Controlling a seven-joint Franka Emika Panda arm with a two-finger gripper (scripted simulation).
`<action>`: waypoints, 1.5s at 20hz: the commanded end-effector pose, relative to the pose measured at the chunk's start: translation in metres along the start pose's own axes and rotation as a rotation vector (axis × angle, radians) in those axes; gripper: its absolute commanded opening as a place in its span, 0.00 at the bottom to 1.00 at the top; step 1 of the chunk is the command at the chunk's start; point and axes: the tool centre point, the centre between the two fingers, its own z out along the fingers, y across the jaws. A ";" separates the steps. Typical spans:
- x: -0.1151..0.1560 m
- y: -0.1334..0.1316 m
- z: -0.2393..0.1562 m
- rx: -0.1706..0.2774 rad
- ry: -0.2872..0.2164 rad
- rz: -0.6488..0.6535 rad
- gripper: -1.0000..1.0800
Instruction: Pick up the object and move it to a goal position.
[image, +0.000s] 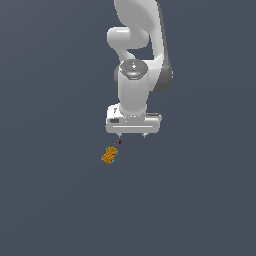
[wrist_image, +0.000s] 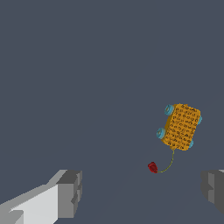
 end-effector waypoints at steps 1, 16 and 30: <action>0.000 0.000 0.000 0.000 0.000 0.000 0.96; -0.001 0.021 -0.011 0.008 0.004 0.048 0.96; -0.004 0.075 0.066 0.000 0.007 0.253 0.96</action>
